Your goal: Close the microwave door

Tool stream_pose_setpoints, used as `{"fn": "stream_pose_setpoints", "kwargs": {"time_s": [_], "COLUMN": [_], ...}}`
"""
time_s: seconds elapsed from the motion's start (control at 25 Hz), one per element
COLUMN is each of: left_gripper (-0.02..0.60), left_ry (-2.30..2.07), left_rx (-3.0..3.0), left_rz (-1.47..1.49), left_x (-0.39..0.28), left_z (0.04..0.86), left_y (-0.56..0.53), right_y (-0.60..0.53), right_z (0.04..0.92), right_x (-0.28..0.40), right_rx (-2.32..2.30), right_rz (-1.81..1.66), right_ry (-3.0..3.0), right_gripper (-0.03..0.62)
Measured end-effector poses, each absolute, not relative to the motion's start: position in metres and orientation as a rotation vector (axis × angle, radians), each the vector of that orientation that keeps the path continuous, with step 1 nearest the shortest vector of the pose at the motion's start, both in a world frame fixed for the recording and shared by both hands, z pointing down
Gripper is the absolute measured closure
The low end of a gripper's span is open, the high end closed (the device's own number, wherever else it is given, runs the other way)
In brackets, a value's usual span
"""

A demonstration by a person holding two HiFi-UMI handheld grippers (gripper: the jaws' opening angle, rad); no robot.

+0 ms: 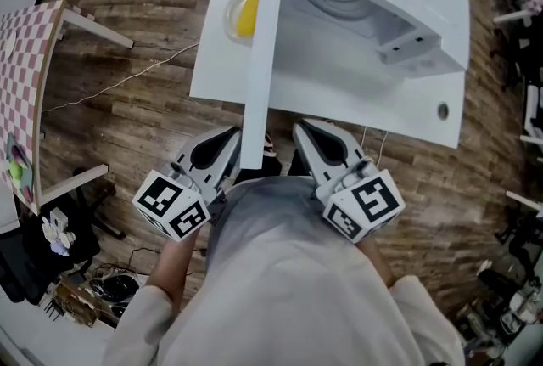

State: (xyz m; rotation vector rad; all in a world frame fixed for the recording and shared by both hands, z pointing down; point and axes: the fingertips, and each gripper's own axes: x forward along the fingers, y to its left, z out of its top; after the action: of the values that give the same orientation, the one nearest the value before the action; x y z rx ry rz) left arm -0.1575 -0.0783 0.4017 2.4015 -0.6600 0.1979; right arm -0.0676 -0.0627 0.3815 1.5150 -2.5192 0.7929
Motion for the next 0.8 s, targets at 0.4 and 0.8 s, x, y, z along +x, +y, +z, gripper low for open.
{"fn": "stream_pose_setpoints", "kwargs": {"time_s": [0.4, 0.8], "left_gripper": [0.565, 0.565], "left_ry": [-0.610, -0.555], "left_rx": [2.406, 2.418], "left_rz": [0.179, 0.189], "left_x": [-0.139, -0.114], "left_z": [0.396, 0.396], "left_y": [-0.070, -0.063], "right_y": [-0.058, -0.046], "right_z": [0.382, 0.381], "right_x": [-0.045, -0.022], "right_rx": [1.602, 1.683], "right_rz": [0.803, 0.825], "right_ry": [-2.470, -2.437], "right_gripper": [0.577, 0.577]}}
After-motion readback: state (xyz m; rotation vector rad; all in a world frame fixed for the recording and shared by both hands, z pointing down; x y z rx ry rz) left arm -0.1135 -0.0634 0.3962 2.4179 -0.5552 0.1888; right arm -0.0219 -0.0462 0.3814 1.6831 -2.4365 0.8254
